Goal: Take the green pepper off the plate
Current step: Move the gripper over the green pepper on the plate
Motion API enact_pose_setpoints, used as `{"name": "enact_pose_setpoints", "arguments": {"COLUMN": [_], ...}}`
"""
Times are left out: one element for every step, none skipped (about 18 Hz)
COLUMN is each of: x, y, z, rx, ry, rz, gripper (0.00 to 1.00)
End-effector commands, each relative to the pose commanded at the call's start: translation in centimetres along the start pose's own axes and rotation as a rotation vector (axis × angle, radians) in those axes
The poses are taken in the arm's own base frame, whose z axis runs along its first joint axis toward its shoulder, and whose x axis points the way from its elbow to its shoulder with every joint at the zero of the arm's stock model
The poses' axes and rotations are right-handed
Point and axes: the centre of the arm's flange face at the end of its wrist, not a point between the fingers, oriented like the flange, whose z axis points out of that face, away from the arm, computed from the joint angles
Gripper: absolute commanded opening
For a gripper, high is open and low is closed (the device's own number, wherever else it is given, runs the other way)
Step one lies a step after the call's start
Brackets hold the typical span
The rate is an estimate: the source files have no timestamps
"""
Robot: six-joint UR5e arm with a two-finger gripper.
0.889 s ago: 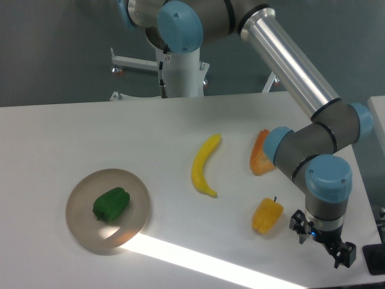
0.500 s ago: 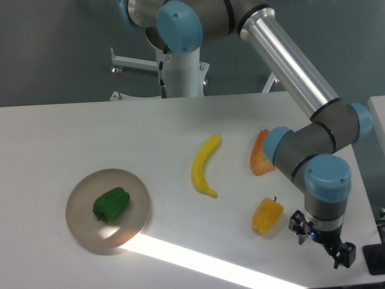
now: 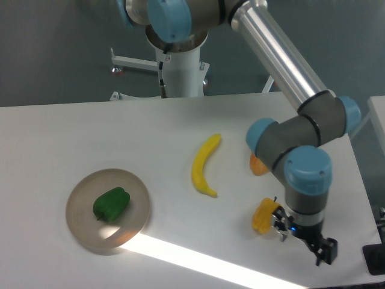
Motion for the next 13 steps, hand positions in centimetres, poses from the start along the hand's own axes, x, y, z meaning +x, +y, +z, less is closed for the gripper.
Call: {"name": "enact_pose_setpoints", "arguments": {"x": [1.2,2.6,4.1,5.7,7.4,9.2,10.7,11.5,12.5,13.5,14.5,15.9,17.0], "y": [-0.2,-0.6,-0.9,-1.1,-1.4,-1.9,-2.4,-3.0,-4.0,-5.0,-5.9,-7.0,-7.9], "z": [-0.7,-1.4,-2.0,-2.4,-2.6,-2.8,-3.0,-3.5,-3.8,-4.0,-4.3,-4.7,-4.7], "rx": [0.024,0.041,0.047,0.049,0.048,0.044,0.045,0.054,0.077,0.092,0.101,0.102,0.099], "ry": [0.029,0.053,0.074,0.095,0.115,0.134,0.147,0.157,0.179,0.198,0.213,0.219,0.226], "rz": [-0.033,-0.059,-0.080,-0.096,-0.100,-0.107,-0.129,-0.178,-0.233,-0.275,-0.299,-0.309,-0.326], "gripper": [1.00,1.00,1.00,1.00,1.00,1.00,1.00,1.00,1.00,1.00,1.00,1.00,1.00]}}
